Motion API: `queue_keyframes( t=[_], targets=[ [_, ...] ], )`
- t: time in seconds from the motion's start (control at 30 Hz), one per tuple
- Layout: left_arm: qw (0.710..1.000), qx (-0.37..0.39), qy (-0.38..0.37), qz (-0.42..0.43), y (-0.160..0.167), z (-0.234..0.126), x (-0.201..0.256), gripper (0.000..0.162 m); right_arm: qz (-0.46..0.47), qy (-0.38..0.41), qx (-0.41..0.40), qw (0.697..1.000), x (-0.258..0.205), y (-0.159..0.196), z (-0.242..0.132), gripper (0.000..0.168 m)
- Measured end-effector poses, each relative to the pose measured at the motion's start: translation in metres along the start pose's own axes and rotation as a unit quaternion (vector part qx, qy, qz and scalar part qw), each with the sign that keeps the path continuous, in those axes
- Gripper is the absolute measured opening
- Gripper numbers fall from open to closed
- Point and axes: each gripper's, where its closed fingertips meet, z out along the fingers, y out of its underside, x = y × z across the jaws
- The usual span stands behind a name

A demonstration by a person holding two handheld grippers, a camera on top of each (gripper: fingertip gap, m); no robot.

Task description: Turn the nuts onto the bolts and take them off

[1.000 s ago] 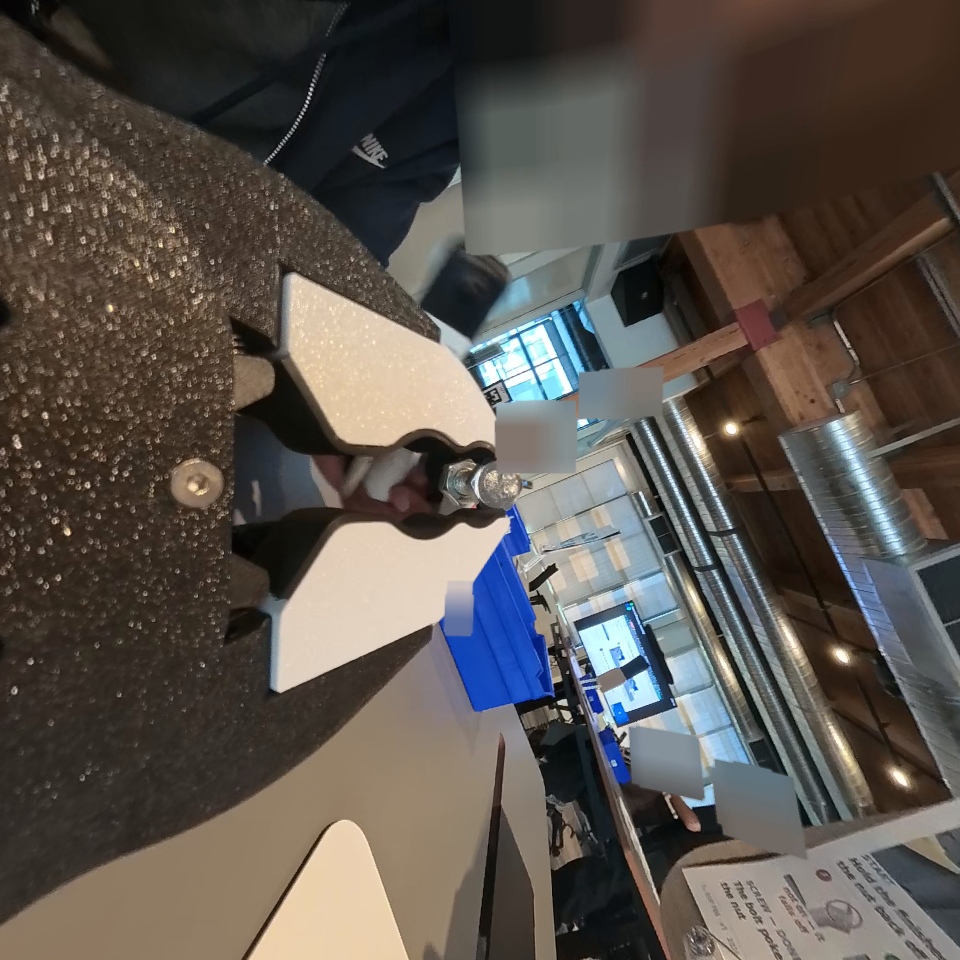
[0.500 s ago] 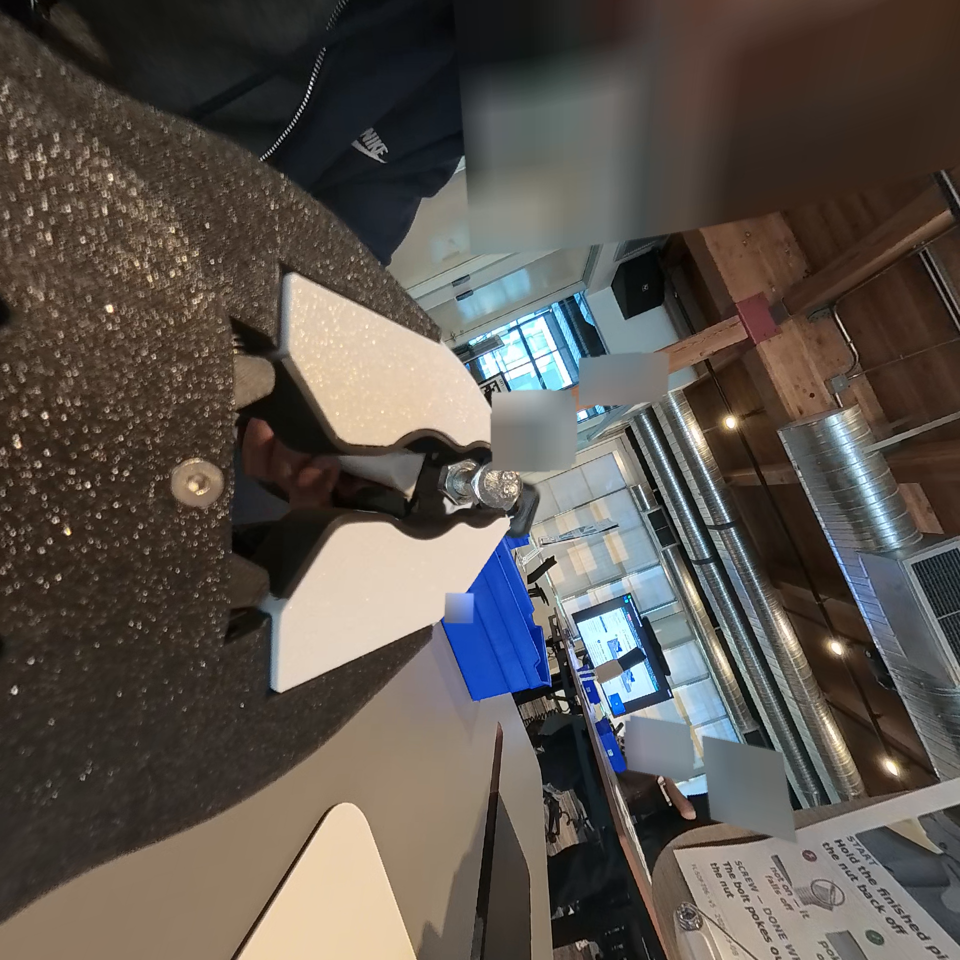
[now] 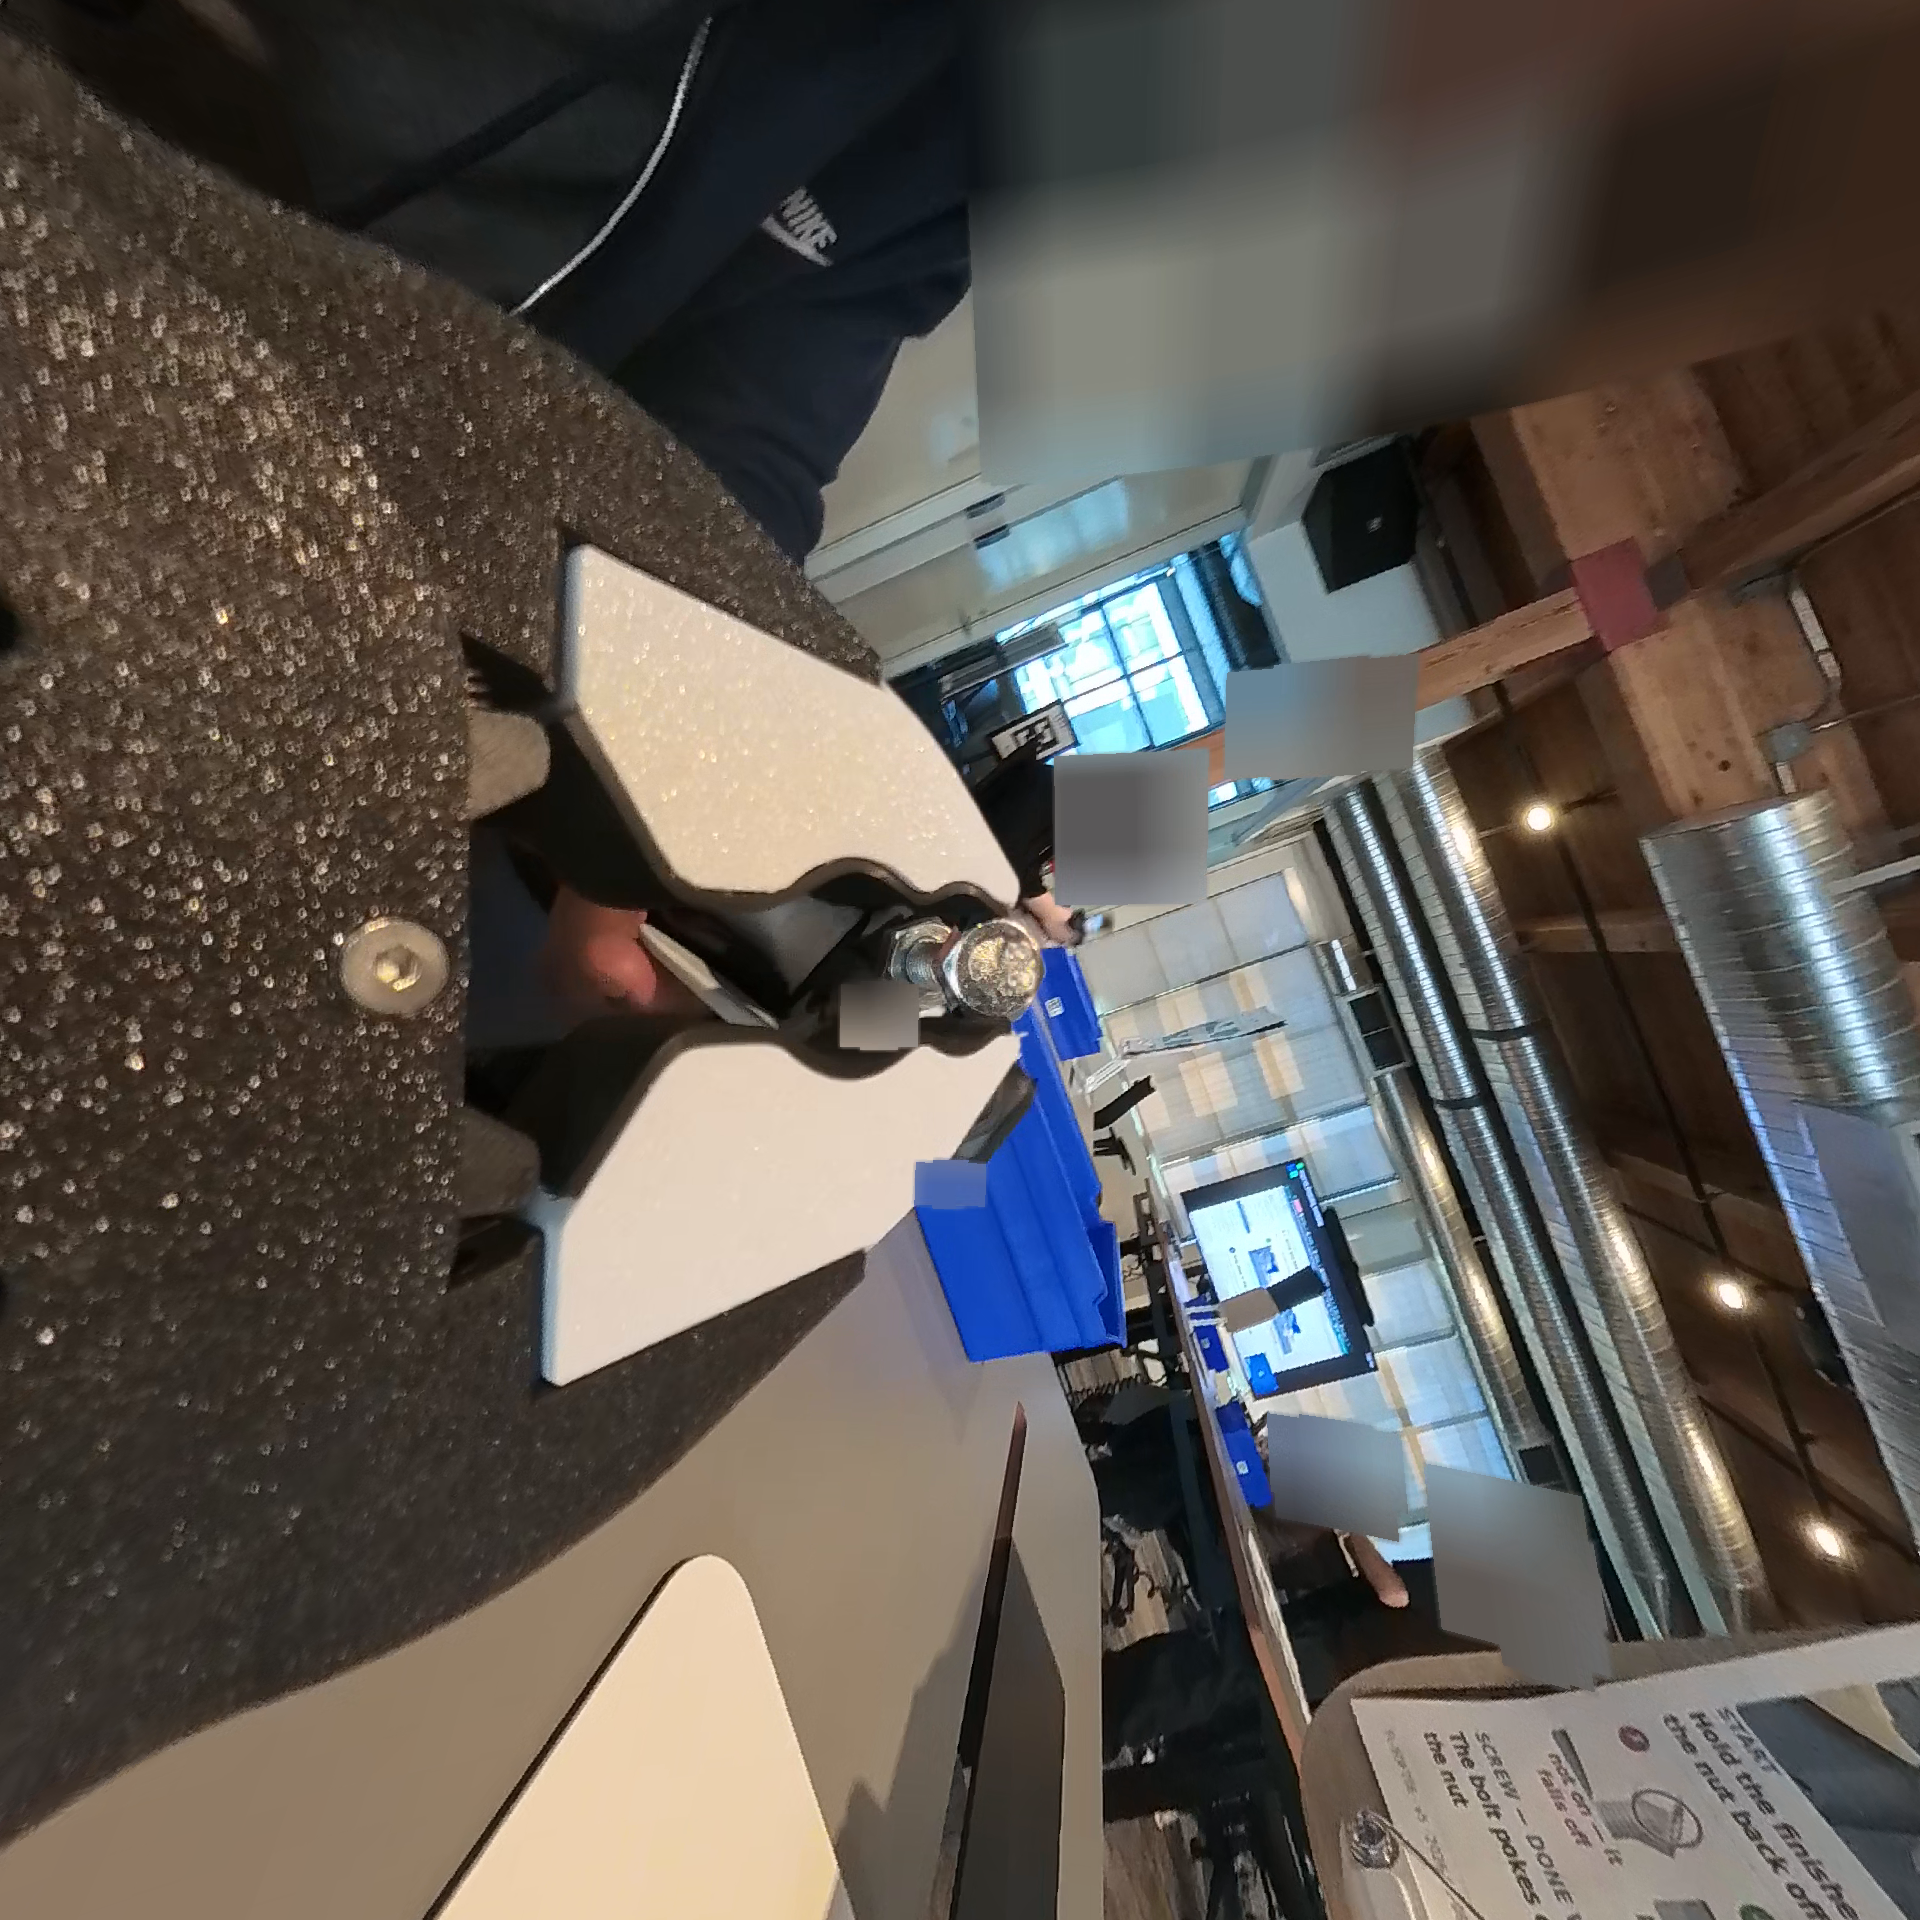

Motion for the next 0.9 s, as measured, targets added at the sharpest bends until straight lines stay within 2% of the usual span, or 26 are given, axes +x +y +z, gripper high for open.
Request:
queue_keyframes(
  t=[0.1, 0.17, 0.23, 0.3, 0.37, 0.4, 0.5, 0.53, 0.57, 0.6, 0.63, 0.73, 0.83, 0.9],
  targets=[
    [0.999, -0.004, -0.011, 0.045, 0.0, -0.001, 0.001, 0.017, -0.005, 0.002, -0.006, 1.0, 0.0, 0.002, 0.001, 0.017],
    [0.994, -0.014, -0.037, 0.105, 0.001, 0.0, 0.001, 0.017, 0.001, 0.0, -0.003, 1.0, 0.0, 0.002, 0.001, 0.017],
    [0.979, -0.024, -0.07, 0.19, 0.0, 0.001, 0.001, 0.017, 0.006, -0.001, 0.002, 1.0, 0.0, 0.001, 0.001, 0.017],
    [0.949, -0.034, -0.109, 0.295, -0.001, 0.001, 0.0, 0.017, 0.015, -0.002, 0.006, 1.0, 0.0, 0.0, 0.0, 0.017],
    [0.891, -0.049, -0.156, 0.423, -0.001, 0.001, -0.001, 0.017, 0.024, -0.004, 0.011, 1.0, 0.001, 0.0, 0.0, 0.017],
    [0.848, -0.059, -0.182, 0.494, -0.001, 0.001, -0.002, 0.017, 0.027, -0.005, 0.014, 1.0, 0.001, 0.0, 0.0, 0.017],
    [0.676, -0.094, -0.257, 0.684, -0.004, -0.002, -0.005, 0.018, 0.036, -0.002, 0.015, 0.999, 0.002, 0.001, 0.0, 0.017],
    [0.629, -0.1, -0.273, 0.721, -0.004, -0.002, -0.006, 0.018, 0.038, -0.003, 0.018, 0.999, 0.002, 0.001, 0.0, 0.017],
    [0.602, -0.102, -0.279, 0.741, -0.004, -0.002, -0.006, 0.027, 0.042, -0.005, 0.023, 0.999, 0.002, -0.001, -0.001, 0.017],
    [0.608, -0.1, -0.271, 0.74, -0.002, 0.0, -0.004, 0.036, 0.044, -0.006, 0.028, 0.999, 0.002, -0.002, -0.001, 0.017],
    [0.639, -0.09, -0.258, 0.719, -0.001, 0.002, -0.002, 0.041, 0.044, -0.005, 0.03, 0.999, 0.002, -0.003, -0.002, 0.017],
    [0.765, -0.055, -0.209, 0.607, -0.002, 0.004, 0.005, 0.056, 0.045, -0.004, 0.034, 0.998, 0.003, -0.006, -0.003, 0.016],
    [0.867, -0.04, -0.163, 0.47, -0.005, 0.003, 0.006, 0.054, 0.045, -0.005, 0.034, 0.998, 0.003, -0.006, -0.003, 0.017],
    [0.911, -0.031, -0.137, 0.387, -0.005, 0.002, 0.004, 0.049, 0.046, -0.005, 0.034, 0.998, 0.003, -0.005, -0.003, 0.017]
  ],
)
